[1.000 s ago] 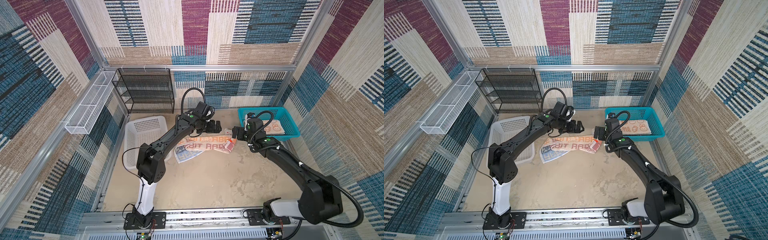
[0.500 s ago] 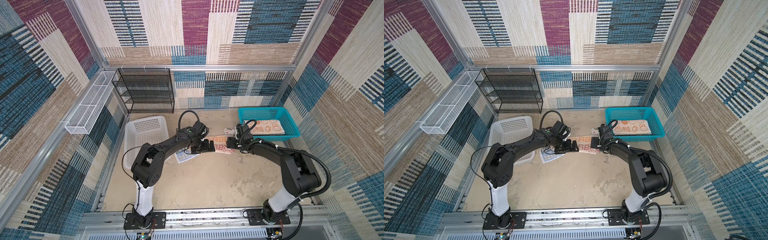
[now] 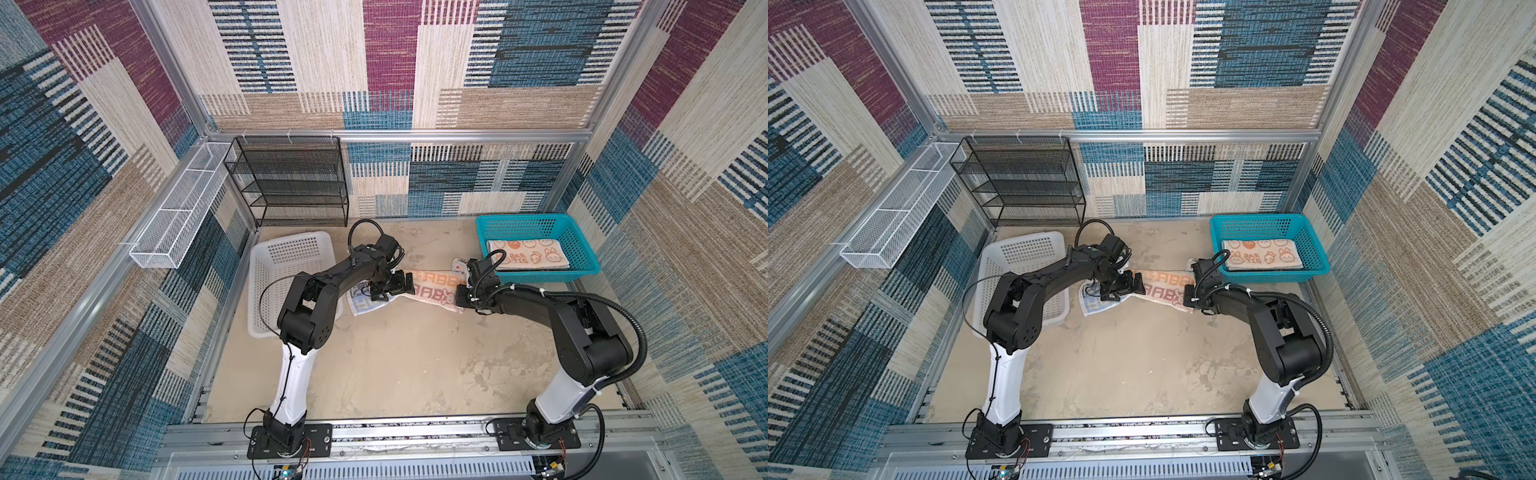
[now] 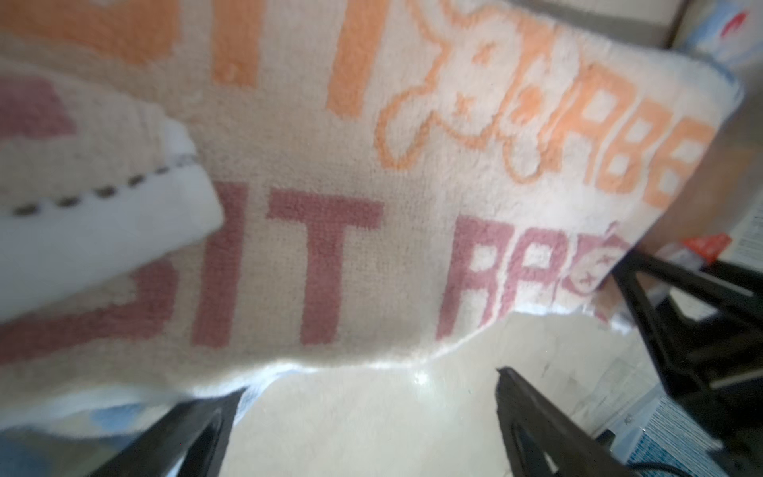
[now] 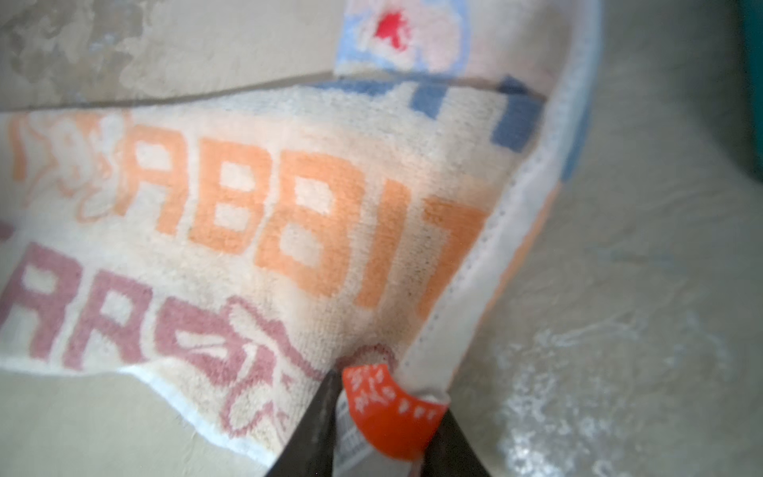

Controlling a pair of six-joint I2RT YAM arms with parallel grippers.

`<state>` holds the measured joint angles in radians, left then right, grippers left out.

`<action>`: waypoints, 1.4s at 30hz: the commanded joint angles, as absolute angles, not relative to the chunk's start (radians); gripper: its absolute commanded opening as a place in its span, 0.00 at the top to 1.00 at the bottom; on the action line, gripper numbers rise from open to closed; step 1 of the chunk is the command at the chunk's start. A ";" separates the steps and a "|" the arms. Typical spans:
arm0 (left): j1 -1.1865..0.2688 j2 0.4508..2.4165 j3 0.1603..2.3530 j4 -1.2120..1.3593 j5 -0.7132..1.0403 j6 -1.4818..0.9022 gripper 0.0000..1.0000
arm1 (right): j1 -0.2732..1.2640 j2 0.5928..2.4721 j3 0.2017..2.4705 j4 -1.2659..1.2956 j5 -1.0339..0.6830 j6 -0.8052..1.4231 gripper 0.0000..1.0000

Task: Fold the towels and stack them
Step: 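Pinch the towel's corner with the right gripper while the left gripper holds it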

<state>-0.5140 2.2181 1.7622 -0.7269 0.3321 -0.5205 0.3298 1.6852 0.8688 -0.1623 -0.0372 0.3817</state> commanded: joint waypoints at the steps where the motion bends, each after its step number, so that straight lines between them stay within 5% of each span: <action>1: -0.504 2.295 1.864 -0.816 0.275 -0.464 0.01 | 0.378 1.645 0.835 -0.105 -0.088 0.475 0.73; 5: -0.487 2.389 2.055 -0.881 0.249 -0.438 0.01 | 0.484 1.626 0.834 -0.090 -0.103 0.548 0.72; 10: -0.474 2.455 2.301 -0.992 0.209 -0.402 0.01 | 0.540 1.647 0.882 -0.088 -0.183 0.580 0.48; 13: -0.467 2.422 2.305 -0.997 0.186 -0.392 0.01 | 0.540 1.609 0.914 -0.152 -0.121 0.534 0.27; 18: -0.465 2.334 2.227 -0.994 0.182 -0.379 0.01 | 0.471 1.488 0.900 -0.228 -0.069 0.477 0.09; 23: -0.488 2.244 2.121 -0.972 0.181 -0.379 0.01 | 0.359 1.413 0.891 -0.273 -0.050 0.423 0.03; 36: -0.614 2.109 1.740 -0.748 0.353 -0.512 0.01 | 0.260 1.588 0.906 -0.209 -0.002 0.375 0.09; 42: -0.629 2.183 1.768 -0.744 0.379 -0.511 0.01 | 0.249 1.661 0.942 -0.201 0.030 0.364 0.34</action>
<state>-0.6270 2.1624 1.7515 -0.7712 0.3443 -0.4885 0.2493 1.6413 0.9260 -0.2363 0.0082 0.3801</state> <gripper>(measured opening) 0.989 0.682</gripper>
